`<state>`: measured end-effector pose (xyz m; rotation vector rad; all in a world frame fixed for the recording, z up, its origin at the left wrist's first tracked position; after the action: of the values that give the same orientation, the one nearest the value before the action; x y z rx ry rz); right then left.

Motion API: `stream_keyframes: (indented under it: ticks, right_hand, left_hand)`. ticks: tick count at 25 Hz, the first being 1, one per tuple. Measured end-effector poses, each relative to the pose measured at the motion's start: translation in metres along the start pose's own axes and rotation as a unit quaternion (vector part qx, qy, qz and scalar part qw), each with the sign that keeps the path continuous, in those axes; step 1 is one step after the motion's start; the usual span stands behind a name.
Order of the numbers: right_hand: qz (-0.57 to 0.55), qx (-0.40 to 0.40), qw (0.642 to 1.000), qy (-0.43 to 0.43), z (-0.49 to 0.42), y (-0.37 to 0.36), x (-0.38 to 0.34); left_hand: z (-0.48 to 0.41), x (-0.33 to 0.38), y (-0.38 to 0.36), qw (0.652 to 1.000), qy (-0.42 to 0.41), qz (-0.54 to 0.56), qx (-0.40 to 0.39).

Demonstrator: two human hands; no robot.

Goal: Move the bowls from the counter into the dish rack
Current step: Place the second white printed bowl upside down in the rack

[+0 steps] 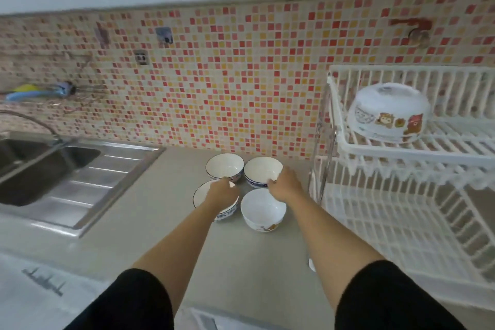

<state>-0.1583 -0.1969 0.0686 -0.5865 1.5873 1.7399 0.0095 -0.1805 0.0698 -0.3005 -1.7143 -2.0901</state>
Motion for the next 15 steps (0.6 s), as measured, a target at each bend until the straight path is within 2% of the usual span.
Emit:
stream_keyframes:
  ticks: [4, 8, 12, 15]
  right_hand:
    - [0.001, 0.020, 0.995, -0.096, -0.013, -0.043, 0.066]
    - [0.000, 0.043, 0.990, -0.134, -0.018, -0.087, 0.105]
    - [-0.107, 0.027, 0.981, -0.160, -0.049, -0.134, 0.162]
    - [-0.214, 0.039, 0.967, -0.130, -0.015, -0.120, 0.144]
  left_hand:
    - [-0.018, -0.026, -0.073, 0.998, -0.013, 0.019, -0.055]
    - [-0.023, -0.040, -0.123, 0.995, -0.035, 0.063, -0.073]
    - [-0.027, -0.038, -0.136, 0.989, -0.043, 0.125, -0.071]
    - [-0.030, -0.039, -0.137, 0.981, -0.026, 0.189, -0.042]
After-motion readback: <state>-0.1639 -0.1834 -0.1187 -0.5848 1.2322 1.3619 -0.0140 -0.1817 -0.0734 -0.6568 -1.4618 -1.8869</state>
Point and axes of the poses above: each hand's wrist, its own z-axis away from the middle knuckle, its own y-axis out of the back of the hand, x = y × z, the point moved 3 cm from there along -z, towards the middle knuckle, and after that the axes turned 9 degrees about -z, right-handed, at the moved point
